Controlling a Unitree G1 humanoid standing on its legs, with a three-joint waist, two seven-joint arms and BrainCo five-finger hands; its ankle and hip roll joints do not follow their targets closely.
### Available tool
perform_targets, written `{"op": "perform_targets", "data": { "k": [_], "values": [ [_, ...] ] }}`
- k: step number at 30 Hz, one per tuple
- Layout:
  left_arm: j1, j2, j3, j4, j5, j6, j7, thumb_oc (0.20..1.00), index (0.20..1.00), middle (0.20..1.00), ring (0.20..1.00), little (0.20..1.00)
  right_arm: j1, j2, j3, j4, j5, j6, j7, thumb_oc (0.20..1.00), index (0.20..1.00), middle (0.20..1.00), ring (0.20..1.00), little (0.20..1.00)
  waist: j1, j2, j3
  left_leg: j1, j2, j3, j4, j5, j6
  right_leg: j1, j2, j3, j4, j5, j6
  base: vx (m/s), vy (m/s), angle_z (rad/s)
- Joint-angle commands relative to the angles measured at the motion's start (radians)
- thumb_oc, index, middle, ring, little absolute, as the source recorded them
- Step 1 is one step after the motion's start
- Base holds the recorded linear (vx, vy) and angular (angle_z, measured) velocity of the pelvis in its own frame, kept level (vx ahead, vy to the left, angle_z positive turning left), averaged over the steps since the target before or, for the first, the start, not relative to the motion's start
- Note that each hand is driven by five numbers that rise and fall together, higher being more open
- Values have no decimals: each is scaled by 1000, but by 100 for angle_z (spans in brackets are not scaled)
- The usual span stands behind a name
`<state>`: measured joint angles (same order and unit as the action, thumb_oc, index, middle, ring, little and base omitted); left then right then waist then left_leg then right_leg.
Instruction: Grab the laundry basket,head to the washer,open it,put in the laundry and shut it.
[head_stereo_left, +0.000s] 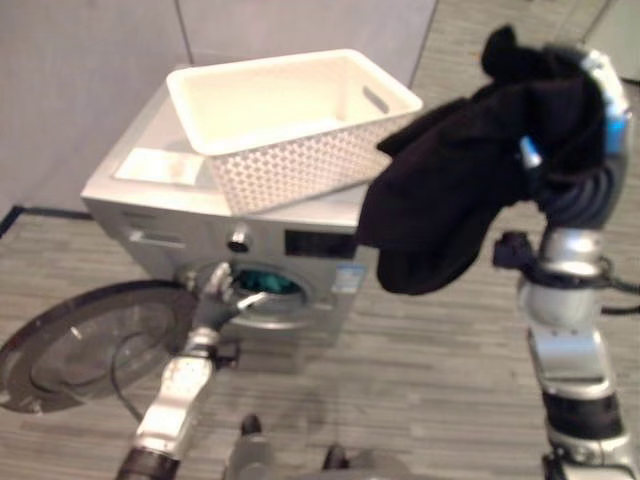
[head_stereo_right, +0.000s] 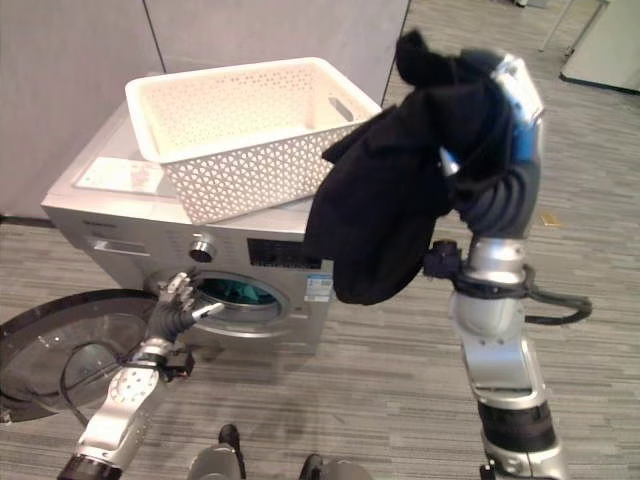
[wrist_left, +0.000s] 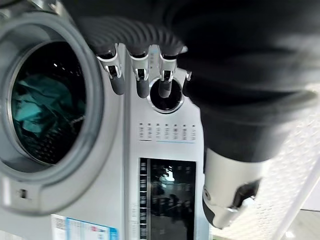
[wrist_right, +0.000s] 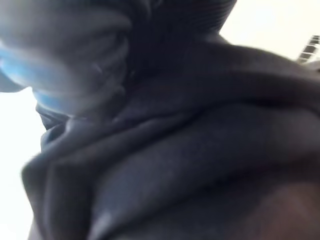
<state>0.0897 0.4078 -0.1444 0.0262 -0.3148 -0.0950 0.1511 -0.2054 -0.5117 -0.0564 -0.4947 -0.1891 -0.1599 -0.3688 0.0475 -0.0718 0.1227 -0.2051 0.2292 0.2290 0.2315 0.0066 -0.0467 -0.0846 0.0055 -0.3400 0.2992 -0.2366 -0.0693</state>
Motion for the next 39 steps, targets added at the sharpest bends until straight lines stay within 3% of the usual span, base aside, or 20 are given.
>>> {"op": "perform_targets", "data": {
  "k": [1, 3, 4, 5, 6, 7, 8, 9, 11, 13, 21, 29, 35, 39],
  "values": [
    [-26, 66, 22, -92, 41, -26, 1, 1000, 1000, 1000, 1000, 1000, -16, -2, -50, -81, 78, -50, 29, 200, 200, 200, 200, 200, -18, -3, 29, -128, 46, -7, 4, 103, -42, 180, -8, 26, -88, -105, 51, -201, -96, 9],
    [-25, 71, 21, -101, 46, -18, -3, 1000, 1000, 1000, 1000, 1000, 22, 5, -18, -84, 124, -49, 65, 200, 200, 200, 200, 200, -20, 5, 58, -141, 60, -14, 1, 132, -56, 166, 6, 14, -72, -108, 41, -221, -84, 15],
    [-32, 72, 22, -107, 42, -19, 0, 1000, 1000, 1000, 1000, 1000, 29, 10, 7, -81, 140, -50, 79, 200, 200, 200, 200, 200, -17, 12, 86, -164, 70, -48, 16, 186, -86, 153, 16, 14, -61, -108, 35, -443, -1, 10],
    [-47, 77, 26, -116, 35, -23, 14, 1000, 1000, 1000, 1000, 1000, 16, 26, 80, -72, 202, -59, 112, 200, 200, 200, 200, 200, -1, 18, 141, -185, 73, -164, 19, 229, -98, 88, 10, 21, -27, -82, 32, -384, 23, 6],
    [-47, 77, 28, -117, 35, -23, 14, 1000, 1000, 1000, 1000, 1000, 13, 26, 81, -70, 202, -60, 112, 200, 200, 200, 200, 200, -5, 19, 141, -188, 73, -168, 19, 230, -99, 86, 11, 19, -25, -82, 31, -441, 64, -9],
    [-62, 86, 17, -140, 34, -23, 8, 1000, 1000, 1000, 1000, 1000, 12, 31, 150, -57, 288, -74, 157, 200, 200, 200, 200, 200, -12, -11, 176, -193, 83, -255, 59, 172, -75, 36, -19, 21, -5, -64, 42, -167, 14, -30],
    [-62, 86, 19, -140, 34, -23, 8, 1000, 1000, 1000, 1000, 1000, 10, 31, 151, -55, 290, -75, 158, 200, 200, 200, 200, 200, -15, -11, 176, -198, 83, -258, 67, 167, -74, 35, -20, 20, -2, -66, 43, -137, 79, -38],
    [-68, 92, 0, -153, 40, -16, 7, 1000, 1000, 1000, 1000, 1000, 40, 41, 207, -40, 350, -66, 205, 200, 200, 200, 200, 200, -32, -14, 180, -112, 137, -228, -10, 120, -44, 8, -43, -15, 31, -61, 62, 29, 66, -18],
    [-72, 91, -5, -155, 33, -17, 5, 1000, 1000, 1000, 1000, 1000, 61, 40, 219, -37, 364, -67, 220, 200, 200, 200, 200, 200, -34, -7, 188, -97, 140, -208, -43, 123, -41, 3, -49, -17, 40, -61, 69, 37, 93, 23],
    [-106, 100, -25, -159, 25, -23, 25, 1000, 1000, 1000, 1000, 1000, 125, 31, 277, -41, 434, -70, 268, 200, 200, 200, 200, 200, -38, -2, 236, -158, 132, -195, 3, 102, -68, -55, -79, -15, 116, -87, 69, -56, 121, 58],
    [-110, 133, -39, -166, 11, -33, 37, 1000, 1000, 1000, 1000, 1000, 157, 23, 371, -15, 562, -86, 334, 200, 200, 200, 200, 200, -1, 0, 284, -256, 103, -203, 37, 105, -68, -119, -98, -33, 138, -86, 64, -24, 38, 17],
    [-128, 145, -70, -173, 26, -55, 51, 1000, 1000, 1000, 1000, 1000, 146, 11, 415, -26, 518, -93, 320, 200, 200, 200, 200, 200, 8, 19, 369, -314, 68, -200, 41, 112, -65, -183, -135, -43, 171, -83, 63, -32, 34, 4],
    [-176, 140, -127, -108, 49, -52, 54, 1000, 1000, 1000, 1000, 1000, 97, 25, 458, -23, 458, -95, 288, 200, 200, 200, 200, 200, 6, 16, 385, -332, 49, -194, 19, 124, -62, -215, -148, -41, 173, -79, 67, 4, 10, 3],
    [-240, 102, -195, -37, -35, -39, 48, 1000, 1000, 1000, 1000, 1000, 34, 38, 491, -13, 379, -79, 244, 200, 200, 200, 200, 200, -6, 11, 397, -359, 40, -195, 14, 125, -58, -249, -153, -34, 172, -70, 70, -7, 16, 2]
  ]
}}
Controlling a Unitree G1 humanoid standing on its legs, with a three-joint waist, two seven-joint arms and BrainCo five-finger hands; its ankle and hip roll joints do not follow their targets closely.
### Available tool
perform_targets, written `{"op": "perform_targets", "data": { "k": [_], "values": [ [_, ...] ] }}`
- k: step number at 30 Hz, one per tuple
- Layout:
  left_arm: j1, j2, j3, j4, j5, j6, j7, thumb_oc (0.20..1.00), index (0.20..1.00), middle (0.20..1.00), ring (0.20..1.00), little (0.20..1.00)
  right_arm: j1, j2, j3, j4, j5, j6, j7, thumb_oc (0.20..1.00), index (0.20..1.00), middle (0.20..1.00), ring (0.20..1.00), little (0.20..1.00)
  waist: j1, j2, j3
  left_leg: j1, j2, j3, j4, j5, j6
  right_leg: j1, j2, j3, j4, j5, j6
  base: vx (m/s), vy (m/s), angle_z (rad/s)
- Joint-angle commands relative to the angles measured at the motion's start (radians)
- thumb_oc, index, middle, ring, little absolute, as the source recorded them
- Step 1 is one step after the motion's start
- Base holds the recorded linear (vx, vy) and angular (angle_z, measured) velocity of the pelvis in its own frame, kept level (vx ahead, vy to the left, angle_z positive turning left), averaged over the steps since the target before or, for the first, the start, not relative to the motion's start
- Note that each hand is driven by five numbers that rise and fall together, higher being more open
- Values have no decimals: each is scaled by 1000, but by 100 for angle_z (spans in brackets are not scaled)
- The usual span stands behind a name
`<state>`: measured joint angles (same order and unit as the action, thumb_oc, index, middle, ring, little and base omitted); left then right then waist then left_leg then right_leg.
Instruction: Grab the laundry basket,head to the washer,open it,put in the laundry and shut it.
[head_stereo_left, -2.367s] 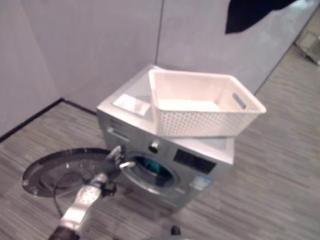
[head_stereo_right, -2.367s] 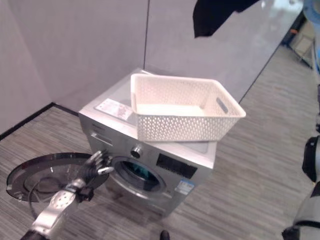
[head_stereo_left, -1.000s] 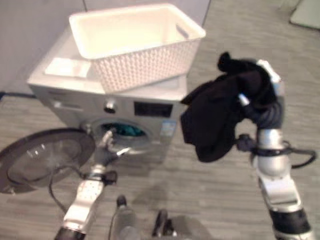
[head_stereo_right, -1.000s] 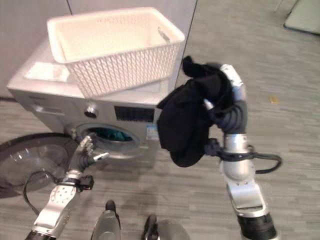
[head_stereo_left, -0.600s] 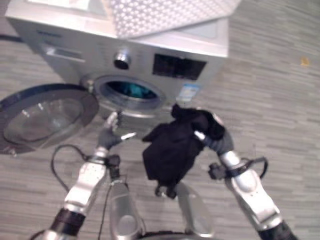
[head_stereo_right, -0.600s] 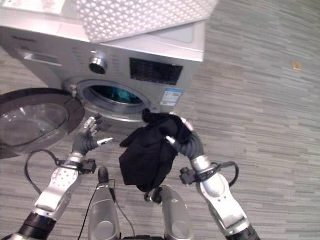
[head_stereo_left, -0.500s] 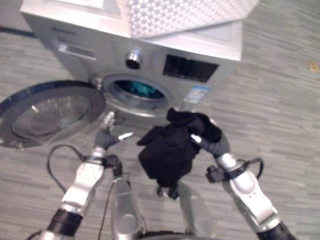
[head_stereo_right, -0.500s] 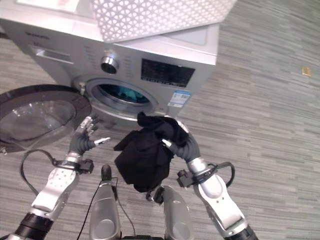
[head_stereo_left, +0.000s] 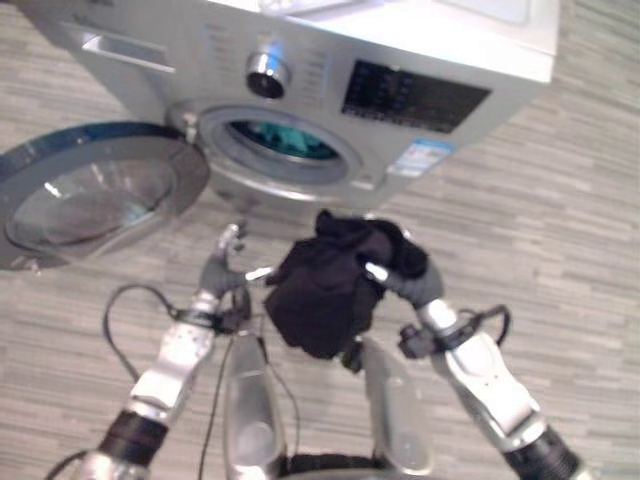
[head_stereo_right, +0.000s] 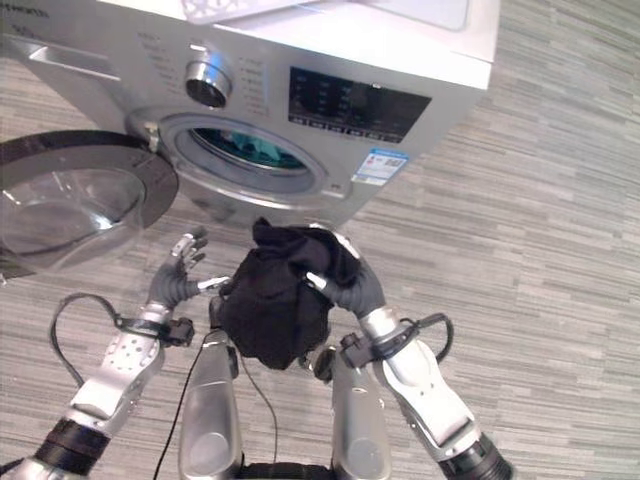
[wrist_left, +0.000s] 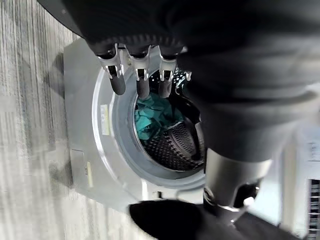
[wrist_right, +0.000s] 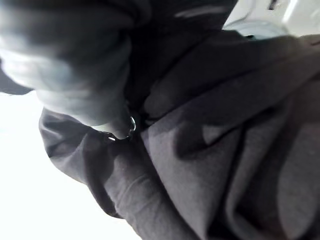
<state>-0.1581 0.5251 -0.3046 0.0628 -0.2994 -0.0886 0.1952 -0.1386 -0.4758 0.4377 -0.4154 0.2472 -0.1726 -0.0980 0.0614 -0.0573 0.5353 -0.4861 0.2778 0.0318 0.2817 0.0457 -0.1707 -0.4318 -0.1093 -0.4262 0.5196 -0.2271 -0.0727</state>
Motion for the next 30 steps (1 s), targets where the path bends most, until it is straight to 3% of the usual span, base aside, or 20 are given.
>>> {"op": "perform_targets", "data": {
  "k": [1, 8, 15, 23, 30],
  "values": [
    [1, -23, -54, -78, -93, -46, -5, 1000, 1000, 1000, 1000, 1000, -46, 5, 2, -89, -69, -63, -34, 200, 200, 200, 200, 200, -22, -4, -16, -85, -10, 2, -36, 86, 67, 93, -38, 52, -51, -77, 74, -7, 23, 3],
    [-38, -60, -145, -105, -324, -55, -42, 1000, 1000, 1000, 1000, 1000, -95, 16, 30, -80, -114, -55, -73, 200, 200, 200, 200, 200, -37, -6, -15, -132, -24, 4, -27, 78, 75, 54, -43, 48, -56, -61, 81, 4, 14, 1],
    [-52, -78, -138, -158, -517, -80, -85, 1000, 1000, 1000, 1000, 1000, -79, 3, 22, -95, -115, -69, -71, 200, 200, 200, 200, 200, -43, -8, -15, -165, -42, 13, -25, 73, 78, 31, -53, 42, -65, -47, 84, 12, 21, 3],
    [48, -2, -103, -259, -589, -80, -135, 1000, 1000, 1000, 1000, 1000, -33, -20, -10, -116, -121, -79, -56, 200, 200, 200, 200, 200, -31, 5, -15, -185, -52, 24, -24, 72, 79, 22, -55, 37, -81, -33, 89, 1, 3, 1],
    [-2, -49, -168, -265, -614, -92, -114, 1000, 1000, 1000, 1000, 1000, -16, -9, -9, -136, -113, -87, -74, 200, 200, 200, 200, 200, -37, -3, -15, -192, -59, 30, -30, 70, 80, 17, -61, 34, -87, -25, 95, -5, 8, 3]
  ]
}}
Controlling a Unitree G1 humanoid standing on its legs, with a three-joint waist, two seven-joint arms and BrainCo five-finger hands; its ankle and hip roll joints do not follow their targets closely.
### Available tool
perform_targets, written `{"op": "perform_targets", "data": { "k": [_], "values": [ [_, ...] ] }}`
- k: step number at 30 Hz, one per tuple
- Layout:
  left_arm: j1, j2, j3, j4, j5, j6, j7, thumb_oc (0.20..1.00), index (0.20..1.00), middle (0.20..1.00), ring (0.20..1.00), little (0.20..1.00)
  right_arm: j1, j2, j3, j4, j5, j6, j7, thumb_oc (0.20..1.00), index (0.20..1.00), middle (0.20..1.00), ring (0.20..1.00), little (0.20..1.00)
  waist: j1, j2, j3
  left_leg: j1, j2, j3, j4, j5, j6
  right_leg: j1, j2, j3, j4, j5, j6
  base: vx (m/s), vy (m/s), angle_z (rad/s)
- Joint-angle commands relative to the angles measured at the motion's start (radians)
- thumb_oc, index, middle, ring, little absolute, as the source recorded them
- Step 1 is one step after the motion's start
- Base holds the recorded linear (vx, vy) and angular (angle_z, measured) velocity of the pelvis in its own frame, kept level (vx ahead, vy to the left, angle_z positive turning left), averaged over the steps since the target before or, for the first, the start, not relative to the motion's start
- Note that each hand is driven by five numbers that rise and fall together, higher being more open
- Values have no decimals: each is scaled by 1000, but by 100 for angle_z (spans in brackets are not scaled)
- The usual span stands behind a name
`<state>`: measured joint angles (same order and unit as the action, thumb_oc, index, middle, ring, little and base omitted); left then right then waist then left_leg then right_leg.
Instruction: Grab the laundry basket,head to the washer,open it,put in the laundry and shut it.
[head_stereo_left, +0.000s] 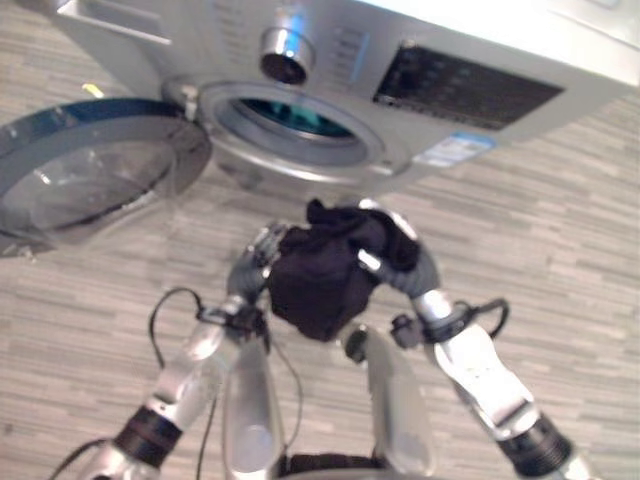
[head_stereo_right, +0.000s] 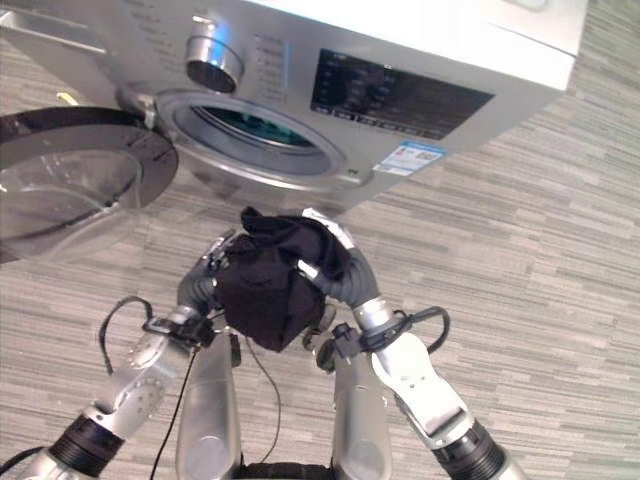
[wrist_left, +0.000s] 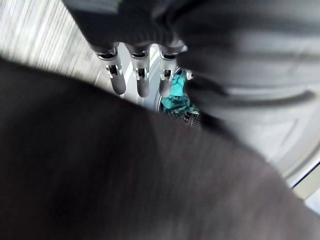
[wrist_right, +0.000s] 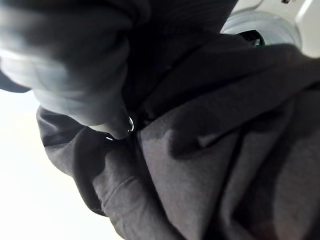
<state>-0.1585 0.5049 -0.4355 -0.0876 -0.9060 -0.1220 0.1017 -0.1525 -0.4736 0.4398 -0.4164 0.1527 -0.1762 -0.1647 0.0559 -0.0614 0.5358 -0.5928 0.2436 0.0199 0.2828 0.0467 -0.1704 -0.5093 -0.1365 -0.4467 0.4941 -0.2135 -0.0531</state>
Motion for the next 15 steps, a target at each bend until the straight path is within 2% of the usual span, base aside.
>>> {"op": "perform_targets", "data": {
  "k": [1, 15],
  "values": [
    [-14, -35, -41, -127, 28, -74, 2, 1000, 1000, 1000, 1000, 1000, -4, -4, -8, -135, -27, -82, -23, 200, 200, 200, 200, 200, -31, -2, -16, -87, -27, 42, -31, 67, 80, 93, -34, 53, -62, -37, 76, 0, 0, 0],
    [-108, -73, -87, -136, 71, -88, 34, 1000, 1000, 1000, 1000, 1000, -15, -7, -7, -145, -58, -77, -53, 200, 200, 200, 200, 200, -35, -9, -16, -99, -33, 50, -38, 69, 76, 81, -40, 47, -66, -29, 86, 0, 0, 0]
  ]
}}
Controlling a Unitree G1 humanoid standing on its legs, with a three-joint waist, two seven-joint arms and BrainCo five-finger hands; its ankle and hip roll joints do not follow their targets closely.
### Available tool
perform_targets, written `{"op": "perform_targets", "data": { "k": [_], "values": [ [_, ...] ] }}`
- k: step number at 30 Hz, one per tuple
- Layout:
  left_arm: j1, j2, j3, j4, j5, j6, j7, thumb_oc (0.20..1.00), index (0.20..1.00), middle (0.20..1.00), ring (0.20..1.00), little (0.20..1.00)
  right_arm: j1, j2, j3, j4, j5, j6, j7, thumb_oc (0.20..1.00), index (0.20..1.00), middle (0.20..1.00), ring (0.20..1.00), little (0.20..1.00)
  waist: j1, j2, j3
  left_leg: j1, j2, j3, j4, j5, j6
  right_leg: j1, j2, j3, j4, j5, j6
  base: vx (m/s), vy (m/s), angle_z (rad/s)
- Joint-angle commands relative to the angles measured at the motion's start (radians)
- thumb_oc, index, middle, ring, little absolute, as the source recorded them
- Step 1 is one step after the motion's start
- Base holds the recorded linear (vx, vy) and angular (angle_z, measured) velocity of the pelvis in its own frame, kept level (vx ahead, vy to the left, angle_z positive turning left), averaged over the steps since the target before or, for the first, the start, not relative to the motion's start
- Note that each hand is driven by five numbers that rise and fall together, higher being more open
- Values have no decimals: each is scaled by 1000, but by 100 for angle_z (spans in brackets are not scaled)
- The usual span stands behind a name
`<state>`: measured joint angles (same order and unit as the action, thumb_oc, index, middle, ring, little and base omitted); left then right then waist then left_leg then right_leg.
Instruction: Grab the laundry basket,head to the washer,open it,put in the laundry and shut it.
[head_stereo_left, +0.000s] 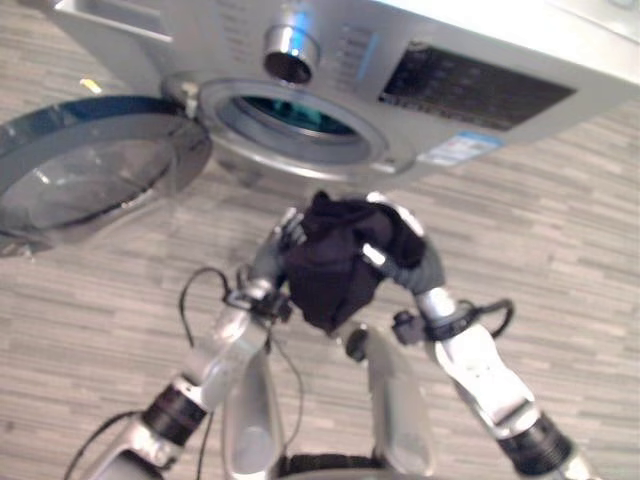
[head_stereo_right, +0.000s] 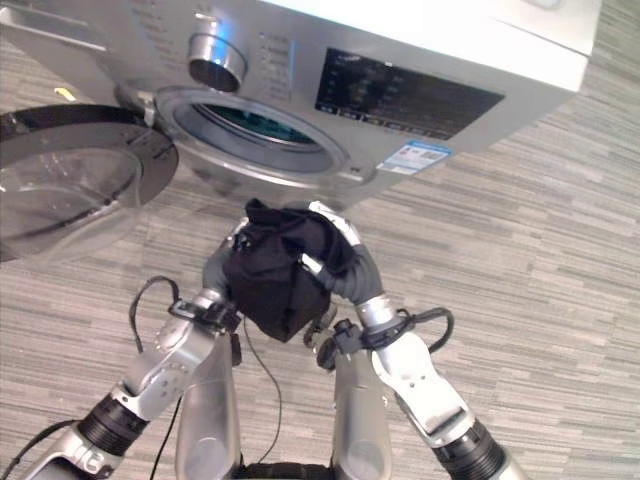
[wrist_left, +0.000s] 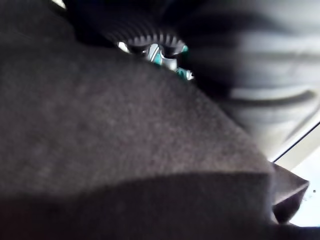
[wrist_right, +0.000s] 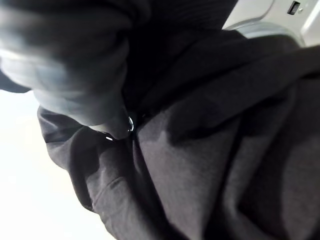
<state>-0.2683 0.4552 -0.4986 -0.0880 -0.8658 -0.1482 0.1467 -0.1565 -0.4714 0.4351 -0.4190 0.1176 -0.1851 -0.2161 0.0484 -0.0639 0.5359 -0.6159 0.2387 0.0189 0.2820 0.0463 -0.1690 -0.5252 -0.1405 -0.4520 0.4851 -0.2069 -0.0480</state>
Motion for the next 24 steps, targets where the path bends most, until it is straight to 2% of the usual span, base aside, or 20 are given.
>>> {"op": "perform_targets", "data": {
  "k": [1, 2, 3, 4, 20, 21, 22, 23, 24],
  "values": [
    [-3, -21, -25, -139, 34, -63, -11, 1000, 1000, 1000, 1000, 1000, -10, -7, -6, -145, -26, -68, -3, 200, 200, 200, 200, 200, -29, -6, -16, -77, -30, 52, -40, 69, 74, 97, -37, 50, -58, -34, 82, 0, 0, 0],
    [-3, -21, -25, -140, 34, -63, -11, 846, 846, 846, 846, 846, -10, -7, -6, -146, -26, -68, -3, 200, 200, 200, 200, 200, -29, -6, -16, -76, -30, 52, -40, 69, 74, 97, -37, 50, -58, -34, 83, 0, 0, 0],
    [-3, -20, -24, -139, 34, -65, -10, 373, 373, 373, 373, 373, -10, -9, -10, -145, -29, -67, -5, 200, 200, 200, 200, 200, -29, -6, -16, -77, -30, 54, -41, 70, 74, 99, -37, 50, -58, -35, 83, 0, 0, 0],
    [-1, -16, -23, -147, 34, -67, -8, 200, 200, 200, 200, 200, -9, -10, -17, -150, -33, -67, -9, 200, 200, 200, 200, 200, -30, -5, -16, -79, -31, 56, -38, 68, 75, 98, -41, 48, -56, -33, 84, 25, -8, 3],
    [59, -8, 31, -146, 110, -74, 54, 200, 200, 200, 200, 200, 35, -19, -70, -118, -111, -35, -67, 200, 200, 200, 200, 200, -21, 7, -16, -88, -40, 57, -30, 60, 83, 91, -46, 43, -43, -40, 83, 12, -7, 3],
    [59, -6, 34, -147, 115, -74, 55, 200, 200, 200, 200, 200, 38, -15, -73, -116, -106, -36, -68, 278, 278, 278, 278, 278, -21, 8, -16, -88, -41, 56, -31, 59, 84, 90, -46, 44, -42, -40, 84, 0, 0, 0],
    [58, -6, 33, -148, 120, -73, 59, 200, 200, 200, 200, 200, 41, -11, -75, -114, -97, -36, -68, 448, 448, 448, 448, 448, -20, 8, -16, -89, -42, 55, -31, 59, 85, 89, -46, 44, -43, -40, 84, 0, 0, 0],
    [59, -4, 35, -148, 127, -72, 59, 200, 200, 200, 200, 200, 42, -8, -76, -112, -93, -35, -70, 558, 558, 558, 558, 558, -19, 8, -16, -89, -43, 56, -31, 59, 85, 89, -46, 44, -43, -41, 84, 0, 0, 0],
    [59, -3, 36, -147, 136, -72, 62, 200, 200, 200, 200, 200, 43, -6, -76, -106, -89, -36, -72, 1000, 1000, 1000, 1000, 1000, -18, 9, -16, -90, -43, 56, -30, 58, 86, 87, -47, 44, -42, -41, 84, 0, 0, 0]
  ]
}}
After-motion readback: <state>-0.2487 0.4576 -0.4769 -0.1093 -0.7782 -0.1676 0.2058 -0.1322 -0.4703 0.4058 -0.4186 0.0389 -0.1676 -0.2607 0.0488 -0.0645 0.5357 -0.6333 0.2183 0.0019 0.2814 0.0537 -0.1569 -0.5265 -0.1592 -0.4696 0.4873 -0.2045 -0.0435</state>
